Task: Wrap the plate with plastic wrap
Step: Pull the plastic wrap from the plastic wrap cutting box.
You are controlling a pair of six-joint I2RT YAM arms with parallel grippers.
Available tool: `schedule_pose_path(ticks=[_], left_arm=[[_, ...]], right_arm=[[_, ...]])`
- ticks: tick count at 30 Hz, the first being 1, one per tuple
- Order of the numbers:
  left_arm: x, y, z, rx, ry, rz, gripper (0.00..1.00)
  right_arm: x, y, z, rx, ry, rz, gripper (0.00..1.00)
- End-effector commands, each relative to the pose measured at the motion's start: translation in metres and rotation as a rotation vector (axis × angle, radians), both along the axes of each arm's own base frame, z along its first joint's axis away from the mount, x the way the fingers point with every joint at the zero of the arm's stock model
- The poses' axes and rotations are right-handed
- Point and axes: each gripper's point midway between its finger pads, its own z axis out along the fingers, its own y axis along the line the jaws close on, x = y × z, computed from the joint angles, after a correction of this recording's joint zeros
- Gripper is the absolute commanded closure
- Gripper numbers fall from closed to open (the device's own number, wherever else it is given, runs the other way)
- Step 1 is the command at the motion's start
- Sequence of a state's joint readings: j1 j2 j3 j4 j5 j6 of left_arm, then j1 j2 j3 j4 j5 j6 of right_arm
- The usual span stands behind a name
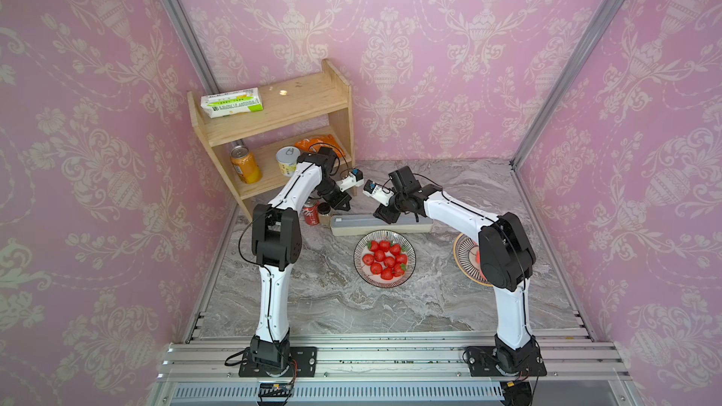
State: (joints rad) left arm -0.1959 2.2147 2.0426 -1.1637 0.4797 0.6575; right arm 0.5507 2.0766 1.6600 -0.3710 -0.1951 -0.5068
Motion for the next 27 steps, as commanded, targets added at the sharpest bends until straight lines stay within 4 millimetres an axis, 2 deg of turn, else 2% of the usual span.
schedule_pose_path(ticks=[1,6,16,27], left_arm=[[0.000,0.000,0.029,-0.060,-0.062,0.001,1.00],[-0.001,0.001,0.031,-0.066,-0.064,0.007,1.00],[-0.001,0.003,0.029,-0.063,-0.063,0.012,1.00],[0.001,0.005,0.030,-0.063,-0.079,0.021,1.00]], right_arm=[[0.005,0.010,-0.001,-0.021,-0.032,0.029,0.39],[0.009,0.013,-0.008,-0.039,-0.031,0.022,0.46],[0.015,0.009,-0.022,-0.094,-0.039,0.005,0.50],[-0.001,-0.003,-0.046,-0.221,0.029,0.095,0.58]])
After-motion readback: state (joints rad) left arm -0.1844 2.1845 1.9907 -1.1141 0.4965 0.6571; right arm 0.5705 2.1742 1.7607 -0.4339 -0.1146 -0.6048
